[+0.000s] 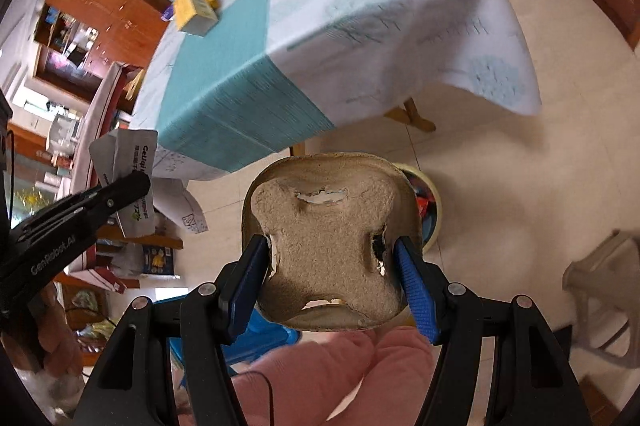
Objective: Collect trash
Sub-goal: 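Carry the egg-tray piece and white wrapper over the trash bin with both tools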
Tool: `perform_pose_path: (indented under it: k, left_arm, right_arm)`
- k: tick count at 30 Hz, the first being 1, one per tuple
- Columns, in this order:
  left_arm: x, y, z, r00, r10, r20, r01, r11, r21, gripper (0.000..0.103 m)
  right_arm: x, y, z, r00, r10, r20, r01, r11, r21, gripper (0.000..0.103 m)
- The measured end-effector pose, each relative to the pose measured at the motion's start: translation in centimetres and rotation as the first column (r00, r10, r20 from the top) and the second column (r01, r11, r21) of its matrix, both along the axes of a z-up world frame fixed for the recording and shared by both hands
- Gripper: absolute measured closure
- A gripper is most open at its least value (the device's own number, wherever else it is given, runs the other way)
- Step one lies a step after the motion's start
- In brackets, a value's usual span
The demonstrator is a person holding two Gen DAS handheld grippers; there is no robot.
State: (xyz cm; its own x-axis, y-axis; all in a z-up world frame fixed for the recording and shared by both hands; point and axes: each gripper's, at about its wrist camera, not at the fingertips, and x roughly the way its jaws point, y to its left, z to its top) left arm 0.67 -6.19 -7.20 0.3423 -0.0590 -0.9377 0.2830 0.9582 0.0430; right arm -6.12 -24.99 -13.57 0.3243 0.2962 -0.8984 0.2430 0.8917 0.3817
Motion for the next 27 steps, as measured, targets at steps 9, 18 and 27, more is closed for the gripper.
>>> perform_pose_path:
  k: [9, 18, 27]
  left_arm:
    - [1.6, -2.6, -8.8, 0.995, -0.018, -0.101, 0.007, 0.995, -0.104, 0.088]
    - [3.9, -3.7, -20.4, 0.987, -0.030, -0.160, 0.008, 0.990, -0.140, 0.087]
    - [6.0, -3.4, -31.1, 0.977, -0.064, -0.203, 0.034, 0.988, -0.149, 0.085]
  right_arm:
    - [-0.5, -2.1, -10.2, 0.984, -0.153, -0.095, 0.159, 0.986, 0.059, 0.038]
    - [1.0, -2.9, -21.5, 0.959, -0.241, -0.148, 0.253, 0.965, 0.071, 0.038]
    - [3.0, -4.0, -31.0, 0.955, -0.249, -0.163, 0.259, 0.965, 0.046, 0.038]
